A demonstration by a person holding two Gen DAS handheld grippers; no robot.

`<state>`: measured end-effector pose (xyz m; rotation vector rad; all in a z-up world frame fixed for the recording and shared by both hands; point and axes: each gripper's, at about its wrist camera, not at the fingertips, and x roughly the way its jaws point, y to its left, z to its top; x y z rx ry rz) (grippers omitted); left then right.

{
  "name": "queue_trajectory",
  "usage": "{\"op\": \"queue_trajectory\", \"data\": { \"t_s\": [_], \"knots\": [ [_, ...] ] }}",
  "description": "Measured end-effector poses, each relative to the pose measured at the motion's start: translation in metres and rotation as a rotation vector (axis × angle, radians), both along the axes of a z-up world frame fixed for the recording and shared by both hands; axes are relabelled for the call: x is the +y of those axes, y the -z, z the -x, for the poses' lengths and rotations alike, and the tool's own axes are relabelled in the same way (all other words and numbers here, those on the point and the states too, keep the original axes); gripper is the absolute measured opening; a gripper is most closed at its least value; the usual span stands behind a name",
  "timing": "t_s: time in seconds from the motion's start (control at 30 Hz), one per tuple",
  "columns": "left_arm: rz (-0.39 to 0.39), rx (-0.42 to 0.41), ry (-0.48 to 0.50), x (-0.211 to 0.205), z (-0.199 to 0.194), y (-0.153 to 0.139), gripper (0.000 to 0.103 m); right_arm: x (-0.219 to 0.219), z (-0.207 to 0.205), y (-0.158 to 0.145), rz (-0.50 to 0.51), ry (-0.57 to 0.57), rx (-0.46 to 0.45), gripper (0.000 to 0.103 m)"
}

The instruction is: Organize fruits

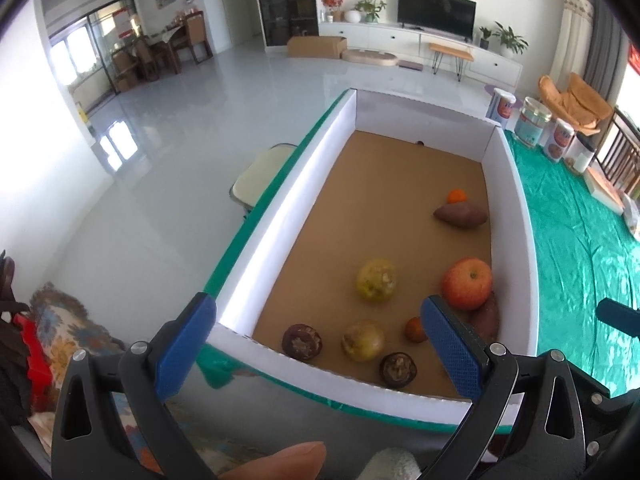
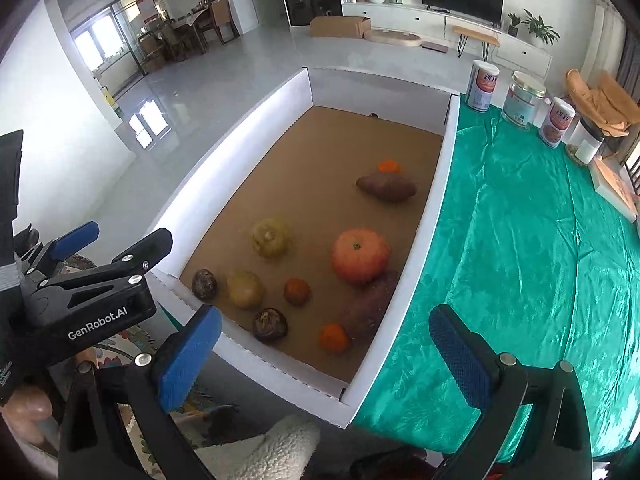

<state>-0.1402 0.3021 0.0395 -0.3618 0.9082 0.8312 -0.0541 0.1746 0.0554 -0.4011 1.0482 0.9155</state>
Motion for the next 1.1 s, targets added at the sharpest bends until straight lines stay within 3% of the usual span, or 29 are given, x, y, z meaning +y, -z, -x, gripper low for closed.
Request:
{"op": "queue_trajectory", "data": {
  "t_s": [0.17, 0.37, 1.1],
  "knots": [
    [0.057, -0.027, 0.003, 0.003, 0.001, 0.000, 0.102, 0.002, -0.002, 0.003, 0.018, 0.002, -0.011, 0.103],
    [0.035, 0.004, 0.015, 0.002, -0.004, 0.005, 0.102, 0.004, -0.007, 0.009, 0.034, 0.031, -0.007, 0.103],
    [0.047, -0.019, 0.012, 0.005, -0.001, 0.008, 0.102, 0.010, -0.001, 0.016, 0.077, 0.013, -0.015, 0.103]
  ]
}}
